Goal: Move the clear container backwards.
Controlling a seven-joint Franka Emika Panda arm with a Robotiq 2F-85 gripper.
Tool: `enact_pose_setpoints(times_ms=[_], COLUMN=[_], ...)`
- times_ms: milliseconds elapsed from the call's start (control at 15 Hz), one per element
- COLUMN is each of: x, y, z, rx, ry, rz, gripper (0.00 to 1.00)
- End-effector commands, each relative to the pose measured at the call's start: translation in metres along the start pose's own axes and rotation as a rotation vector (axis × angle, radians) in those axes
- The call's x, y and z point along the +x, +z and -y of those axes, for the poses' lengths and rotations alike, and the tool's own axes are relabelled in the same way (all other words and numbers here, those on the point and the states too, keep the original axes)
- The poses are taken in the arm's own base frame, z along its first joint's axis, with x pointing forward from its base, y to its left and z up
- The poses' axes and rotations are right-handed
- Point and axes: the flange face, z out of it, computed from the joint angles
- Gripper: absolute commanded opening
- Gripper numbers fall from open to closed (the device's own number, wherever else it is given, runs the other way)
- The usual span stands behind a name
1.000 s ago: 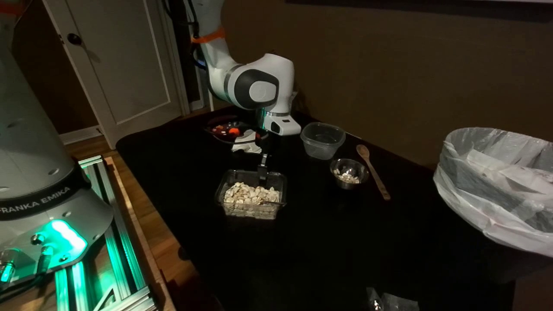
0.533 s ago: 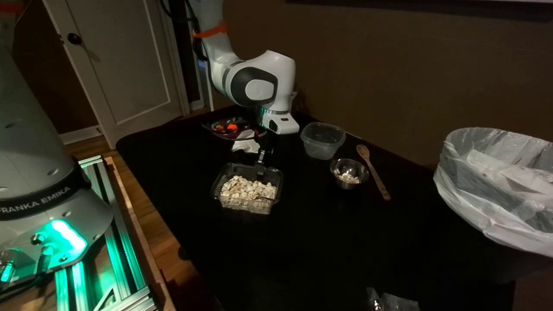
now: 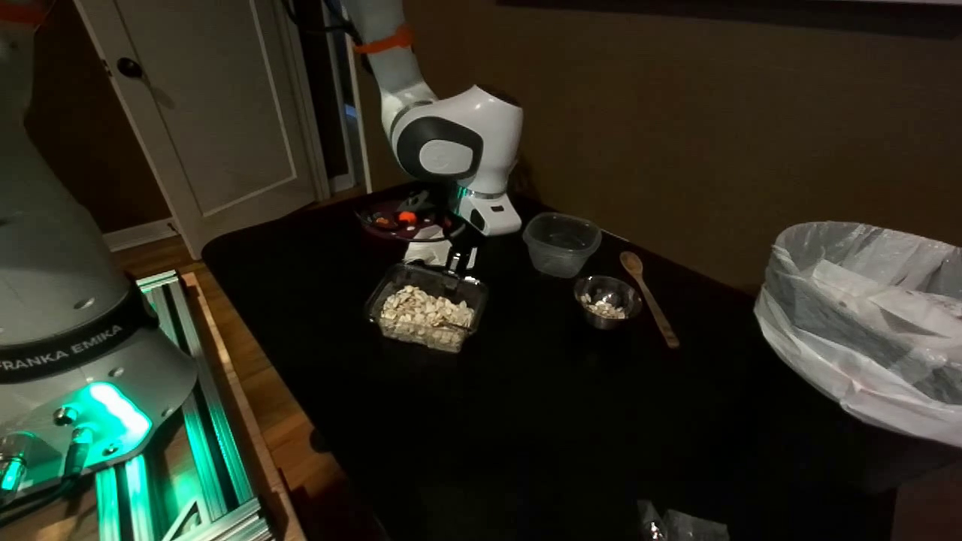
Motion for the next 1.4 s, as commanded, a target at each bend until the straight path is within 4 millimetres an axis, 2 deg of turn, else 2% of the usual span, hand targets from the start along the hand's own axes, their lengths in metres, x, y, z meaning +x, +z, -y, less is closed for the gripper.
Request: enact_pose_setpoints(times_ms=[0,67,133,267,333,867,1000,1133,1200,1267,1333], x=[0.005,0.006,0.004,0.006,0.006,0.024,0.027,0.027,0.027,0.027,0.028], y=[-0.007,-0.009,-0.007,-0.010,-0.010,-0.017,-0.017,-0.015,-0.015,-0.015,-0.017], z=[0.009,0.011,0.008,0.011,0.011,0.015,0.017,0.023,0.025,0.027,0.028], rx=[0.131,0.163,0.104,0.138,0.143,0.178,0.175,0.167,0.177,0.187,0.210], ry=[0.004,0.014,0.009,0.014,0.017,0.463,0.530,0.516,0.513,0.517,0.523], rz=[0.051,0.059,0.040,0.048,0.050,-0.005,-0.001,0.039,0.042,0.043,0.043], gripper=[0.01,0.01,0.06,0.06,0.01,0.01,0.01,0.01,0.31,0.32,0.39])
